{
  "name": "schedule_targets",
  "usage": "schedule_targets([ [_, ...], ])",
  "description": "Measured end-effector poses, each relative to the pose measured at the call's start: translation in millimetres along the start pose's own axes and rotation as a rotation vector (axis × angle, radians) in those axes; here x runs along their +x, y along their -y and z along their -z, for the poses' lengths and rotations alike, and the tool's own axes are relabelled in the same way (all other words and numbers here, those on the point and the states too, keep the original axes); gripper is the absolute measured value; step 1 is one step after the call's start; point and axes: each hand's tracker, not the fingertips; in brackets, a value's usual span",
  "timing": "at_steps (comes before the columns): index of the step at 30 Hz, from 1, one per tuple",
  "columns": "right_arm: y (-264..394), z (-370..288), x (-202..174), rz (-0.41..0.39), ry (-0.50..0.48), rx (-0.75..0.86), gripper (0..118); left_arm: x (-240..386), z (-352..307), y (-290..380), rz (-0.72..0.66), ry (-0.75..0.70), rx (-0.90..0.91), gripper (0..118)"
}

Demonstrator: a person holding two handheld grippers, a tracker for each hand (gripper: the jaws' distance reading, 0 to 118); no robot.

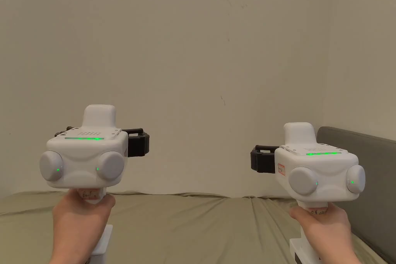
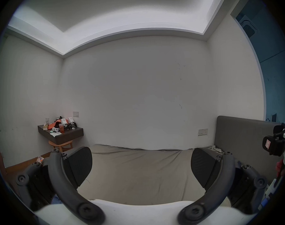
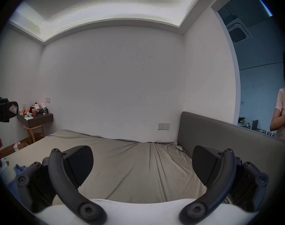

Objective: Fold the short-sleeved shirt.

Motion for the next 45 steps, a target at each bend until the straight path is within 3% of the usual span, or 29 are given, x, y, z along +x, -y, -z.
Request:
schedule_targets([
  [45, 1, -4, 5, 0.011, 0.006, 0.01, 118, 11, -1, 4, -0.007, 0.017, -0.002, 118],
])
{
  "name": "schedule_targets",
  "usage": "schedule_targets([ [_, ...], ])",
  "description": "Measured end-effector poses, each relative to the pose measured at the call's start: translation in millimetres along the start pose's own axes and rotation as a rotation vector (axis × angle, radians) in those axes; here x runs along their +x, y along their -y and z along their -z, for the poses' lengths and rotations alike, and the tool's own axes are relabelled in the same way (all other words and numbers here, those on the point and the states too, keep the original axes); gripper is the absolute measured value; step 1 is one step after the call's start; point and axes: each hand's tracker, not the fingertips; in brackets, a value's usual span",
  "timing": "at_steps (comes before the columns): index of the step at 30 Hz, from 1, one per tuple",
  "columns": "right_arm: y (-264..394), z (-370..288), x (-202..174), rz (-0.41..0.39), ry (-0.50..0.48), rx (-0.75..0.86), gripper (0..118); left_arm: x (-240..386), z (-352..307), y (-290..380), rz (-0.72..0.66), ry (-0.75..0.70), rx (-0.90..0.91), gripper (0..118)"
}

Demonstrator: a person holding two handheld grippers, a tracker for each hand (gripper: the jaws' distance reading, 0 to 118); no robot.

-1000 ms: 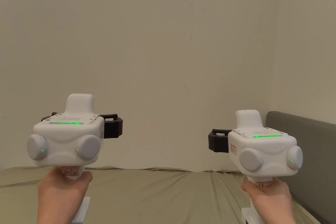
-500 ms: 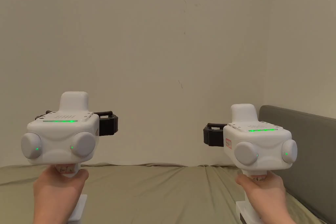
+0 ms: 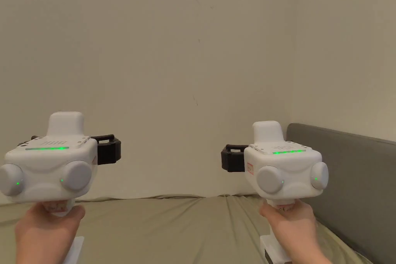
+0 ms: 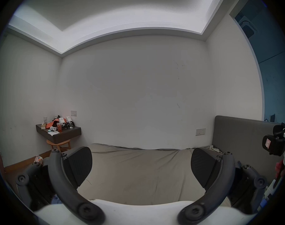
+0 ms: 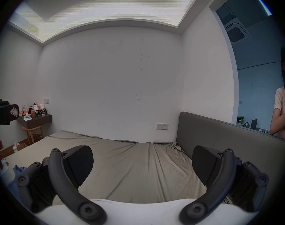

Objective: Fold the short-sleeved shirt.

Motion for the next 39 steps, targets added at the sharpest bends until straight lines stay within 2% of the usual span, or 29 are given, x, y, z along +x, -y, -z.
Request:
schedule_targets([
  [33, -1, 0, -14, -0.036, -0.029, -0.001, 118, -9, -4, 1, 0.004, -0.014, -0.009, 118],
  [39, 3, 1, -14, -0.013, -0.042, -0.008, 118, -12, -6, 0, 0.002, 0.027, 0.0, 118],
])
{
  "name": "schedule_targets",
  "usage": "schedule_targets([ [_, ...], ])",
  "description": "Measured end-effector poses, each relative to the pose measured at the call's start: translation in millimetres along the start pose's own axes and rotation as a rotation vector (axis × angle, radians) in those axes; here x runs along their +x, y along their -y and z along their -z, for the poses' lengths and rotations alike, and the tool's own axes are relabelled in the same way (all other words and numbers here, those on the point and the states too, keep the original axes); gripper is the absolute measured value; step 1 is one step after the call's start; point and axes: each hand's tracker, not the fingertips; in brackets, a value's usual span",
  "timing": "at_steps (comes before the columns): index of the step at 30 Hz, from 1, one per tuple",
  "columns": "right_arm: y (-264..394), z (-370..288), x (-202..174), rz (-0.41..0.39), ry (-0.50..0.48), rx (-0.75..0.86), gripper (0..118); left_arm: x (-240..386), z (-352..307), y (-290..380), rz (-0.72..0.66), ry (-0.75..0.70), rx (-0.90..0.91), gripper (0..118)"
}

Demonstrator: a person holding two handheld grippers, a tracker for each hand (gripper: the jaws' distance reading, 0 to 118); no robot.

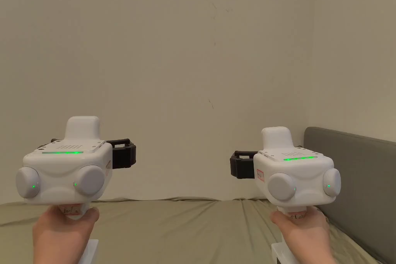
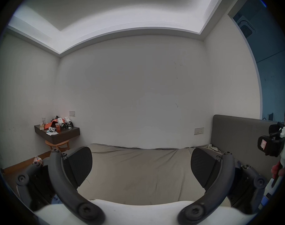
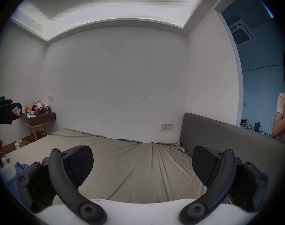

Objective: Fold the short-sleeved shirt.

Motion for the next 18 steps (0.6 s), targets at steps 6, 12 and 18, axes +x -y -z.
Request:
schedule_targets([
  [6, 11, -3, 1, -0.02, 0.03, 0.03, 50, 2, -1, 11, 0.063, 0.068, -0.011, 0],
  [12, 25, -6, 15, 0.025, -0.054, 0.009, 3, 4, 11, 27, 0.02, 0.081, -0.088, 0],
  [18, 34, -4, 13, 0.012, -0.029, -0.009, 3, -4, 8, 35, 0.032, 0.064, -0.094, 0],
])
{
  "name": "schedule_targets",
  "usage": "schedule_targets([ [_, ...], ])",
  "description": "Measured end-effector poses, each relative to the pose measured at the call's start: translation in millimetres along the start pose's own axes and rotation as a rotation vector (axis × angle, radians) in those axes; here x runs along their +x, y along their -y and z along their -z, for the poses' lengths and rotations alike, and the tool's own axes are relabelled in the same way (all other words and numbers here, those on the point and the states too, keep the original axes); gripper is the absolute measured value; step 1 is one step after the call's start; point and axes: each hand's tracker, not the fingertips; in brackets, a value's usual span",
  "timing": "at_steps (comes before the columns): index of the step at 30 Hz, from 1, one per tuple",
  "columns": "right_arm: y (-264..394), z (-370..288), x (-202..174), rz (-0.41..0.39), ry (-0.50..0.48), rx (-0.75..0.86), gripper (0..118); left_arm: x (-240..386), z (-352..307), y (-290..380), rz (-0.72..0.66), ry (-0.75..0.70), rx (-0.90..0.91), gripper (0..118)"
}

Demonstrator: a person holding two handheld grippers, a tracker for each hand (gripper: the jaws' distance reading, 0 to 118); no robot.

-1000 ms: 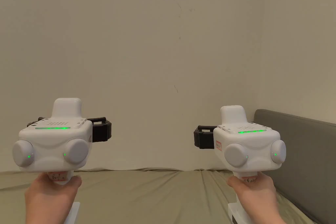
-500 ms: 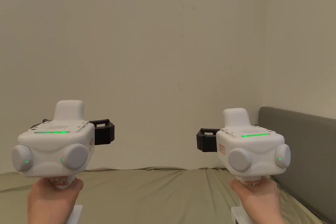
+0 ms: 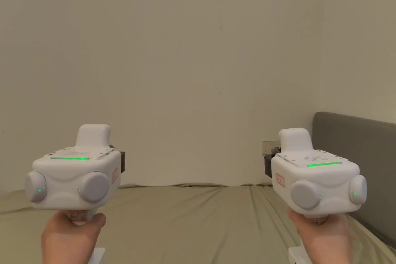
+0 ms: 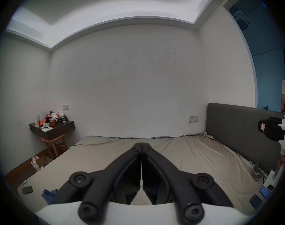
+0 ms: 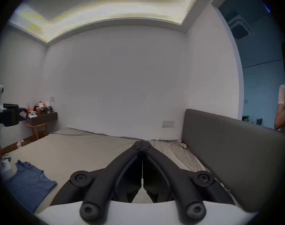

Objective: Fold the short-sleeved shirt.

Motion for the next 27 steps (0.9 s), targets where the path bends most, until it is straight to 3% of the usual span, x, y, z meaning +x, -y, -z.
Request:
schedule_targets([
  [4, 8, 4, -33, 0.006, -0.061, -0.016, 3, -39, -15, 8, -0.037, -0.091, -0.023, 0],
  [7, 11, 11, -82, 0.038, -0.17, -0.029, 3, -86, -41, 18, -0.011, -0.207, -0.044, 0],
  [14, 19, -1, -250, 0.059, -0.475, -0.057, 3, -215, -132, 49, -0.018, -0.496, -0.116, 0],
  [18, 22, -20, -327, 0.018, -0.605, -0.058, 3, -263, -179, 66, -0.017, -0.624, -0.167, 0],
  [24, 28, -25, -368, -0.015, -0.664, -0.068, 3, -283, -189, 93, -0.007, -0.653, -0.214, 0],
  [27, 39, -17, -367, -0.048, -0.665, -0.087, 3, -293, -164, 124, -0.09, -0.51, -0.278, 0],
])
